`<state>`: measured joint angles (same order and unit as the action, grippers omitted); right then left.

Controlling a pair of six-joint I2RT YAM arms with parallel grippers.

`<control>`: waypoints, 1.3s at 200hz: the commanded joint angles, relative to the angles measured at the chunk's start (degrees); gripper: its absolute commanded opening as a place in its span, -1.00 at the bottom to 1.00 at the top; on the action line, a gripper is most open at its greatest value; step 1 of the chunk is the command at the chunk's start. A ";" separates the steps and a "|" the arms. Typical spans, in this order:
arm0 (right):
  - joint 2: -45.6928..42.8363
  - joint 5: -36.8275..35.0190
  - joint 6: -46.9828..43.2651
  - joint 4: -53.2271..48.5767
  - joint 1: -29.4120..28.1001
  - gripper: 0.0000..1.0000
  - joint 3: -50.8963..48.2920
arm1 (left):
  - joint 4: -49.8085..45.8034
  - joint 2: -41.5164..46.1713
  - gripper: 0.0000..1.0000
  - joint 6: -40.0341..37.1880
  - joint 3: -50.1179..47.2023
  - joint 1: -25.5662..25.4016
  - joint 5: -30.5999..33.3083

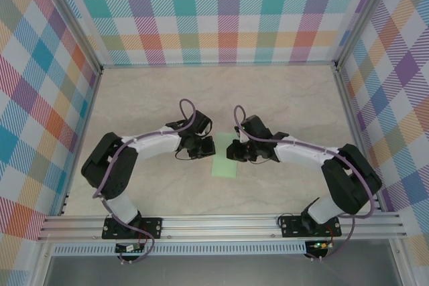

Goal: Fold a paper plane with a square sheet of paper (pick it up from the middle)
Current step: Rotate the square sheet of paper at the center of the table.

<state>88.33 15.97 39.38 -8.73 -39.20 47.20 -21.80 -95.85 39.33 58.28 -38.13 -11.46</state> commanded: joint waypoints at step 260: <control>0.11 6.34 0.57 2.23 13.36 -0.78 -2.18 | 17.90 0.10 -0.78 11.23 -2.45 -9.67 -7.28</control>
<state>89.45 15.57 41.06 -10.15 -26.37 49.25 -8.10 -92.03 49.23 52.45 -46.22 -16.82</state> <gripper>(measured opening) 0.133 0.125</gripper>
